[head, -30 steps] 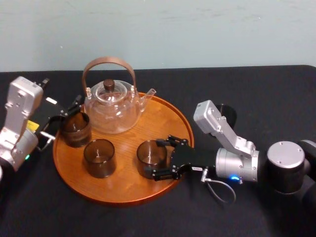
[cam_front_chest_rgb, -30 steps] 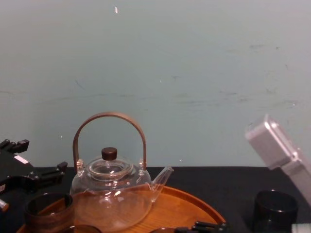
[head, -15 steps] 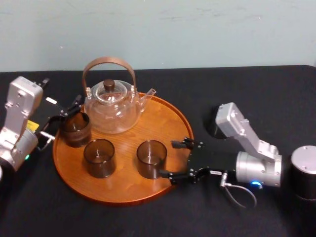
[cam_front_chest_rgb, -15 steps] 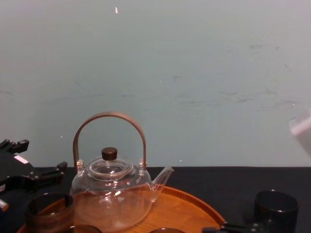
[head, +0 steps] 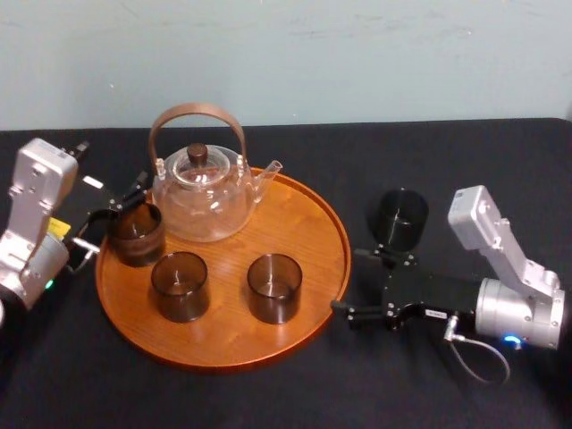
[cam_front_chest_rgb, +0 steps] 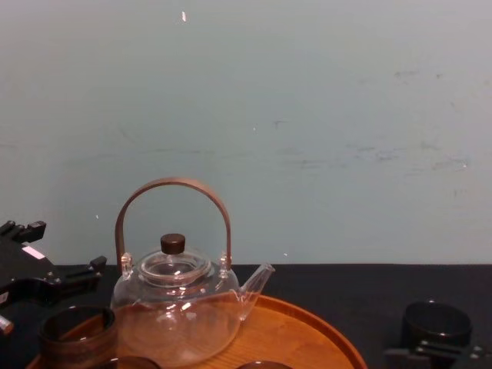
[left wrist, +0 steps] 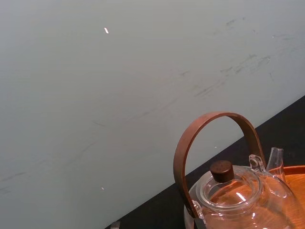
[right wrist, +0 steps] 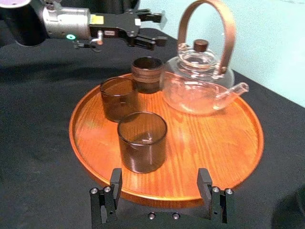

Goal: Pick up the glass from the table and place it on the tray.

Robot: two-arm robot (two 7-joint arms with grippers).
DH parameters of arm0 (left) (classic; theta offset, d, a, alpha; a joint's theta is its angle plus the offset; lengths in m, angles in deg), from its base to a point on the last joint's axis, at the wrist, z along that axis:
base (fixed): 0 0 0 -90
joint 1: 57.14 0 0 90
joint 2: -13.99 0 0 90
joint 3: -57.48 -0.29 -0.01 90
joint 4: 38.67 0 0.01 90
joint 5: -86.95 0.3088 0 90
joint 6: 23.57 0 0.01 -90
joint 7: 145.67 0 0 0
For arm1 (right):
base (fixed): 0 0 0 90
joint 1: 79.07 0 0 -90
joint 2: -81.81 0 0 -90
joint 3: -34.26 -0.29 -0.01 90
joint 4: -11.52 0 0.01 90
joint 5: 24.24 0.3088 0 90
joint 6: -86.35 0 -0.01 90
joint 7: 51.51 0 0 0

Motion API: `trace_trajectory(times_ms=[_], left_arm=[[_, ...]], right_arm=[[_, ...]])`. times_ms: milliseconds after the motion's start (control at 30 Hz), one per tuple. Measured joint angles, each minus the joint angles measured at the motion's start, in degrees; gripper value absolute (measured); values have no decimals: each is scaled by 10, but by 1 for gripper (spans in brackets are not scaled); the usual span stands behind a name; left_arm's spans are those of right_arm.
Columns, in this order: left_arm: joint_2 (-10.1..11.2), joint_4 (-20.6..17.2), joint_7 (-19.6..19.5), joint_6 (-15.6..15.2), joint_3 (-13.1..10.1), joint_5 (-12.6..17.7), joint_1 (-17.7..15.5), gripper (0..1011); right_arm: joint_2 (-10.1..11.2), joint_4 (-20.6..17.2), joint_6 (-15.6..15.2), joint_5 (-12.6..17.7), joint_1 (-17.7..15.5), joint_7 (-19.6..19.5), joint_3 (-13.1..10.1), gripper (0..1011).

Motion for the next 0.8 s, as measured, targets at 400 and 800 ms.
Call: trace_trajectory(times_ms=[400,800], left_arm=[[0,0,0,0,0,0,0,1001],[0,0,0,0,0,0,0,1001]], right_arm=[[18,-6,-10,15,-29,-35,-44,1004],[11,9,-30,21,-42,-85,-90,1004]])
